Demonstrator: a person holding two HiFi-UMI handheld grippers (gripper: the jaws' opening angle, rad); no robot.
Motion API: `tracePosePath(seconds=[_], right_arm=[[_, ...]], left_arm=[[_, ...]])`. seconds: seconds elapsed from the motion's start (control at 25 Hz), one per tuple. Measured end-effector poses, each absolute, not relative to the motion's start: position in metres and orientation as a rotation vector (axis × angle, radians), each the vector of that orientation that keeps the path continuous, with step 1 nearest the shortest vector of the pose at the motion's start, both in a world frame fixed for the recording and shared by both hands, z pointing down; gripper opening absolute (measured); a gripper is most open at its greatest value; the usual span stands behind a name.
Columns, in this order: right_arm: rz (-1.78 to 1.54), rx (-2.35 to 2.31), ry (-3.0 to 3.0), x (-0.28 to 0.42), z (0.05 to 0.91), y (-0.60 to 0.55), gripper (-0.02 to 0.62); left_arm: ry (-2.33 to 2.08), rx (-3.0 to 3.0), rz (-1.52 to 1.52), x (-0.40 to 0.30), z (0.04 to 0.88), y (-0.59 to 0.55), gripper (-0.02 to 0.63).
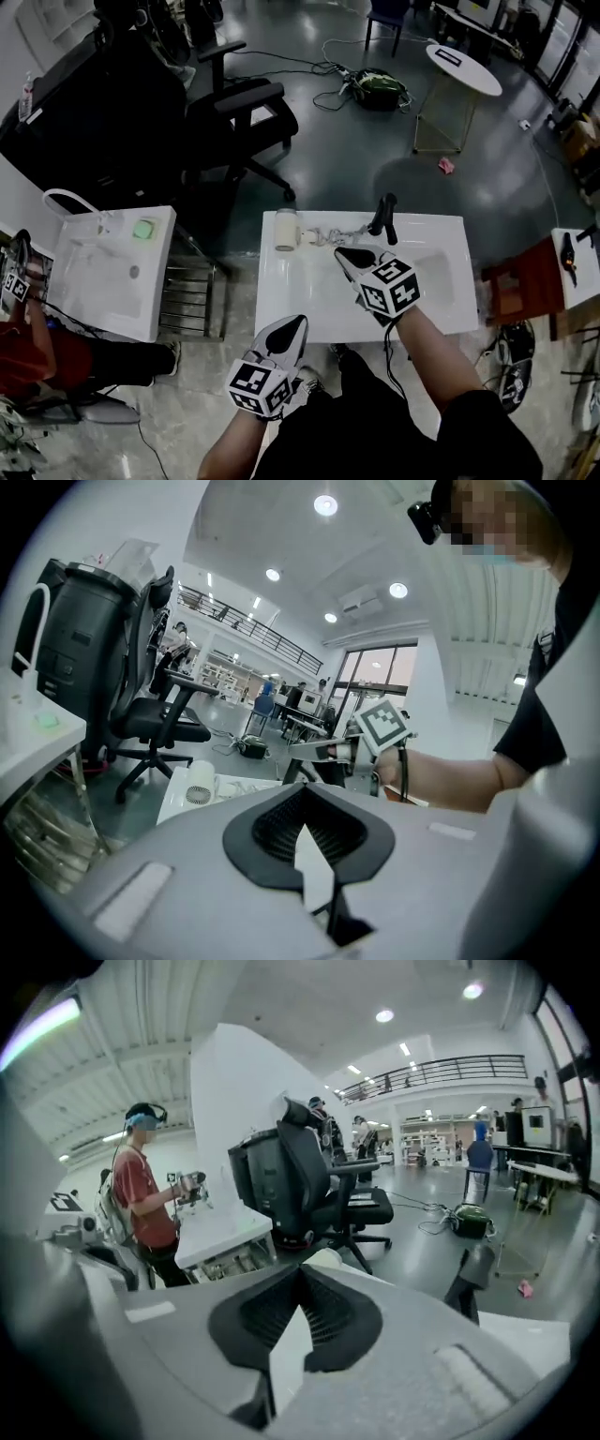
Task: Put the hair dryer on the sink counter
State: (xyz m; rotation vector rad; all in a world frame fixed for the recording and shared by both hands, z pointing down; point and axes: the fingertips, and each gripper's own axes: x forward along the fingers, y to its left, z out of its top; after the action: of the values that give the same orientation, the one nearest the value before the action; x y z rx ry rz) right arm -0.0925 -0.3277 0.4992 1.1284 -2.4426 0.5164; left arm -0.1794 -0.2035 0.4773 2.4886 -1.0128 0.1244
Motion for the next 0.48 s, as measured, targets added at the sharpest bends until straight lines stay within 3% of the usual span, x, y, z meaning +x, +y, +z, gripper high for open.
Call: tracePosePath(seconds=[0.48], right_arm=[[0.571,1.491,-2.507,-0.036,0.443,-0.209,0.002]], left_arm=[[-0.856,2.585,0.13,-0.149,0.453,-0.172,0.003]])
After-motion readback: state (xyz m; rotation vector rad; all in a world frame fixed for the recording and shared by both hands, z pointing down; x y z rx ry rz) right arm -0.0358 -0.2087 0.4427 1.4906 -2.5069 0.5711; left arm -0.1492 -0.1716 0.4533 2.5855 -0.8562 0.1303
